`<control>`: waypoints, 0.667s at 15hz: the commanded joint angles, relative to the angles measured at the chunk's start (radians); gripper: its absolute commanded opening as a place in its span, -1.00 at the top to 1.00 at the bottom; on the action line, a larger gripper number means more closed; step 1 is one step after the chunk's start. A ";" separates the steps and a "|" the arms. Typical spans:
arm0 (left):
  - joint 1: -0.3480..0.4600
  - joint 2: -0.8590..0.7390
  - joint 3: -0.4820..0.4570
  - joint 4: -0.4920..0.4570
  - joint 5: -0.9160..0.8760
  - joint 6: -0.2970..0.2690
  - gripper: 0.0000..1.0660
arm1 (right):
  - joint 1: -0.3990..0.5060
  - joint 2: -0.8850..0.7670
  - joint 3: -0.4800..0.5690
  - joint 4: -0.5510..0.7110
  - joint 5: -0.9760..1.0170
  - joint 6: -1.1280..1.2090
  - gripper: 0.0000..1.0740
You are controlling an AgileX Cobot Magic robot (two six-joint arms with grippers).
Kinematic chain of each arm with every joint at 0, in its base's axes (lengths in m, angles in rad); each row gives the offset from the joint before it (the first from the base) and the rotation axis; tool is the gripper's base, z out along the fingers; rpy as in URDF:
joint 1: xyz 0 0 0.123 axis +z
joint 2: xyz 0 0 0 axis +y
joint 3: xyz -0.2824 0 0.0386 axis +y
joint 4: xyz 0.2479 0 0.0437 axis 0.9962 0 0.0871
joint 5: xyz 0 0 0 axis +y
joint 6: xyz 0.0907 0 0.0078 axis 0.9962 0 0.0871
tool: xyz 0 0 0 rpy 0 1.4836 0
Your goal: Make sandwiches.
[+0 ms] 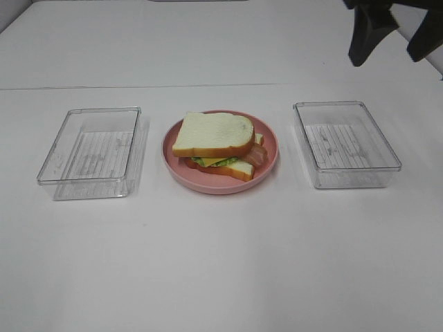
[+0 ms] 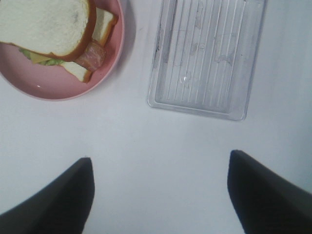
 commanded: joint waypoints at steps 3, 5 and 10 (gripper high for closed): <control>0.003 -0.020 0.005 -0.009 -0.010 -0.007 -0.61 | -0.001 -0.286 0.230 -0.010 0.058 -0.007 -0.33; 0.003 -0.020 0.005 -0.009 -0.010 -0.007 -0.61 | -0.001 -0.444 0.384 -0.010 0.058 -0.008 -0.33; 0.003 -0.020 0.005 -0.009 -0.010 -0.007 -0.61 | -0.001 -0.931 0.770 -0.010 0.007 -0.058 -0.33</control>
